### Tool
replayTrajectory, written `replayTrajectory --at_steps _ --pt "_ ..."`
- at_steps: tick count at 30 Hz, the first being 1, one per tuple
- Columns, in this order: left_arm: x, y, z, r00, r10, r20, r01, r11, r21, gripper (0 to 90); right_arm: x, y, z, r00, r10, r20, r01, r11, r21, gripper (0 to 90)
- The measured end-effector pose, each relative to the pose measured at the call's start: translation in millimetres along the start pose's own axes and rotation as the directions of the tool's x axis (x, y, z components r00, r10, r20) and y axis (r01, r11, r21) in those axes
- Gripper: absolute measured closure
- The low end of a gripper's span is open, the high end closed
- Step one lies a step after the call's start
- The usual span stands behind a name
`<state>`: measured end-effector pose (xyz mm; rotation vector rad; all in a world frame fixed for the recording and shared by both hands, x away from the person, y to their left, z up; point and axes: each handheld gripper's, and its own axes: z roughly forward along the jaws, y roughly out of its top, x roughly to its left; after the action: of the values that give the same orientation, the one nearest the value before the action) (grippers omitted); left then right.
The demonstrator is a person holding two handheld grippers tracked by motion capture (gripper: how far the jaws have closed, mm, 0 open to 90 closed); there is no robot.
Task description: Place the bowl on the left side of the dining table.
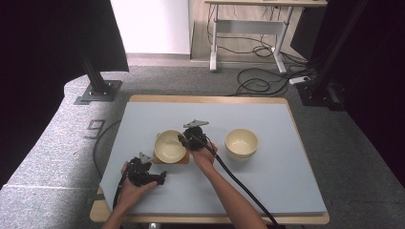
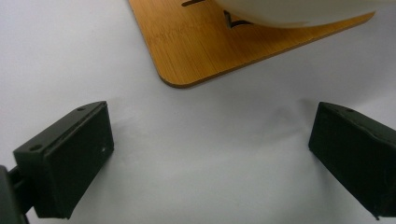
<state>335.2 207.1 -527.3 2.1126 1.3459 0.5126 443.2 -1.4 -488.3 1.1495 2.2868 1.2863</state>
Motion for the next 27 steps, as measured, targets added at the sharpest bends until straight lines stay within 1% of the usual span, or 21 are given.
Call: replayTrajectory --at_steps 3,4,11,18,22,23,25,26,27 --pt "0.0 0.0 0.0 1.0000 0.000 0.000 0.000 1.0000 0.000 0.0 0.1 -0.9 2.6 1.0000 -0.002 0.000 0.002 1.000 0.006 82.1" --pt "0.0 0.0 0.0 1.0000 0.000 0.000 0.000 1.0000 0.000 0.0 -0.1 -1.1 2.9 1.0000 0.005 0.003 -0.005 1.000 0.005 82.1" --pt "0.0 0.0 0.0 1.0000 0.000 0.000 0.000 1.0000 0.000 0.0 -1.8 -1.0 4.6 1.0000 0.009 -0.003 -0.009 1.000 0.008 82.1" --pt "-0.1 -0.1 0.0 1.0000 0.000 0.000 0.000 1.0000 0.000 0.0 -2.1 -0.4 6.0 0.9997 0.024 -0.005 -0.024 1.000 0.006 81.3" --pt "0.0 0.0 0.0 1.0000 0.000 0.000 0.000 1.0000 0.000 0.0 -2.9 -0.6 6.7 0.9996 0.027 0.004 -0.027 1.000 0.010 80.4" --pt "0.0 0.0 0.0 1.0000 0.000 0.000 0.000 1.0000 0.000 0.0 -3.9 -0.4 7.6 0.9996 0.022 0.017 -0.023 1.000 0.020 80.2" --pt "0.0 0.0 0.0 1.0000 0.000 0.000 0.000 1.0000 0.000 0.0 -5.2 -0.4 8.0 0.9995 0.023 0.020 -0.023 0.999 0.022 78.7" --pt "0.0 0.0 0.1 1.0000 0.000 0.000 0.000 1.0000 -0.001 0.0 -7.8 -0.3 9.3 0.9990 0.034 0.029 -0.035 0.999 0.038 76.6" --pt "-0.1 0.0 0.1 1.0000 0.000 0.000 0.000 1.0000 -0.001 0.0 -8.9 -0.6 9.8 0.9987 0.034 0.039 -0.036 0.998 0.050 76.5"
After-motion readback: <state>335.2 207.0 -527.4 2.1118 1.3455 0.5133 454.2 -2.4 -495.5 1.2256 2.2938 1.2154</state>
